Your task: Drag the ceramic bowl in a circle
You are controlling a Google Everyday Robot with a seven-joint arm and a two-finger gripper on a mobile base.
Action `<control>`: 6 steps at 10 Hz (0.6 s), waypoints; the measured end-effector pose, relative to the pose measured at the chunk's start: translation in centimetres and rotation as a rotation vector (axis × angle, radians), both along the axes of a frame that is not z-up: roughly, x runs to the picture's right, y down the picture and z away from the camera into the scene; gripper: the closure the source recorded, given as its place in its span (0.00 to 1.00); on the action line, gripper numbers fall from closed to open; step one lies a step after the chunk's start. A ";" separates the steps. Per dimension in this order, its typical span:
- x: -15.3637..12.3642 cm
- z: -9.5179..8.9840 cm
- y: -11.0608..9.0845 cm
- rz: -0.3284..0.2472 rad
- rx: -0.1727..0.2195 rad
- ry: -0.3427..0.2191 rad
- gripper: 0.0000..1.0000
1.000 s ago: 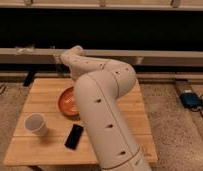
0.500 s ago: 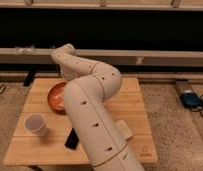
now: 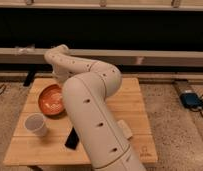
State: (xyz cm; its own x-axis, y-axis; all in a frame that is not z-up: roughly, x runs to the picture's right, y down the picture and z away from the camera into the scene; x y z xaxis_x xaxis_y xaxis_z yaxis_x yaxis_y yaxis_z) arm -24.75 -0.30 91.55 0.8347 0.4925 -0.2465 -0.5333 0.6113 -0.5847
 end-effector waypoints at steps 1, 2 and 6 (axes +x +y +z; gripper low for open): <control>-1.3 -1.6 1.1 0.001 -0.019 -0.048 0.82; -2.2 -2.8 1.8 0.002 -0.033 -0.083 0.82; -2.9 -6.4 3.5 -0.026 -0.065 -0.161 0.82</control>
